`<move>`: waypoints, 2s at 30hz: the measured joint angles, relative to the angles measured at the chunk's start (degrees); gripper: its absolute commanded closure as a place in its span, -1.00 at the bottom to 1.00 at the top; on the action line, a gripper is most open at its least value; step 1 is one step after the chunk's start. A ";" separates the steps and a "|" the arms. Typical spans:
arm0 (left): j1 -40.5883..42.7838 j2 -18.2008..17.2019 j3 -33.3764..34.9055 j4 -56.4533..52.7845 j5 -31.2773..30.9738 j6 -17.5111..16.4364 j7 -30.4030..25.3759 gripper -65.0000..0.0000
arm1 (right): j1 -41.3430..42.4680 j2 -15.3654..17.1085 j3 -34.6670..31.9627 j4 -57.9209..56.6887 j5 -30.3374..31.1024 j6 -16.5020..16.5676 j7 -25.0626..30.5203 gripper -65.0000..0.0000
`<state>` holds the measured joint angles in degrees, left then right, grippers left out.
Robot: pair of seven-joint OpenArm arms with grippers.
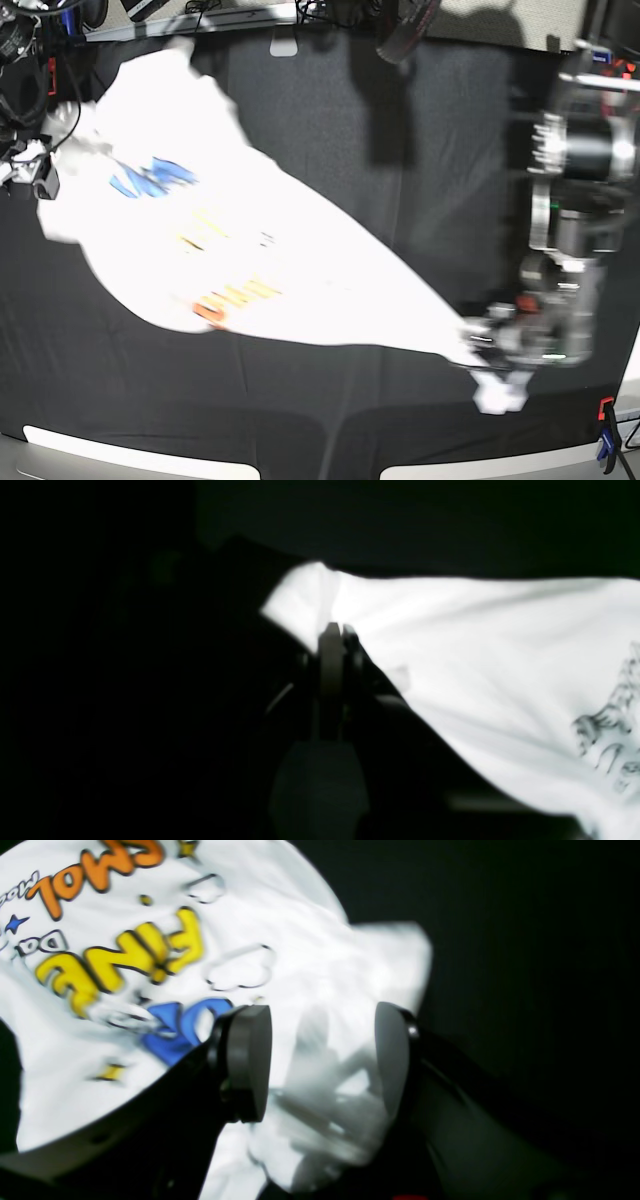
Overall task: Layout the t-shirt on the table in an organized manner, then fold the t-shirt properly
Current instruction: 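Lift and fling the shirt flat with both grippers, then release, then grasp the shirt's sleeve edge with the right gripper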
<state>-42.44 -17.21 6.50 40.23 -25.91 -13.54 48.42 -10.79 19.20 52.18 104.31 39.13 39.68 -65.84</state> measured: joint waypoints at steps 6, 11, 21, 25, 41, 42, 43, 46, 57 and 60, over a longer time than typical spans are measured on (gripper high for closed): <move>1.01 -11.32 0.24 0.00 -6.51 -0.09 1.27 1.00 | 0.15 0.33 -8.02 0.00 5.86 -0.02 -0.09 0.03; 0.96 -17.88 0.22 0.00 -7.82 0.04 1.07 1.00 | 0.17 0.35 -25.59 0.00 10.82 0.00 0.04 0.03; 0.85 -22.60 0.24 0.00 -8.11 0.00 4.63 1.00 | 0.13 0.63 -40.09 0.00 -5.20 0.00 4.92 0.03; 1.29 -25.24 0.24 0.00 -8.17 -0.13 8.13 1.00 | 0.11 0.63 -40.09 0.00 -8.15 -0.22 4.94 0.03; 8.57 -27.26 0.24 0.22 -10.03 -2.16 9.03 -0.03 | -0.04 0.55 -40.09 0.00 -21.64 -16.00 10.14 0.03; 8.57 -27.26 0.24 0.22 -9.79 -2.16 9.05 -0.03 | -0.04 0.55 -40.09 0.00 -22.75 -17.18 10.19 0.03; 8.55 -27.26 0.24 0.22 -9.86 -2.16 9.09 -0.03 | -0.02 0.50 -40.09 0.00 -24.13 -18.53 10.29 0.03; 7.39 -27.47 0.24 0.22 -9.97 -2.32 11.98 -0.03 | -0.13 0.52 -40.11 0.00 -31.91 -24.59 10.38 0.03; -3.72 -34.03 0.24 0.22 -10.12 -5.55 12.96 -0.03 | -0.13 -1.46 -40.04 -1.60 -29.55 -28.37 11.89 0.03; -6.14 -36.00 0.24 0.22 -13.03 -6.10 12.92 -0.03 | -0.13 -3.21 -37.42 -5.05 -27.45 -28.11 13.68 0.03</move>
<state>-48.58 -53.21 6.74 40.45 -38.94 -19.64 61.34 -10.92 15.99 14.76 99.26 11.68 11.57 -52.16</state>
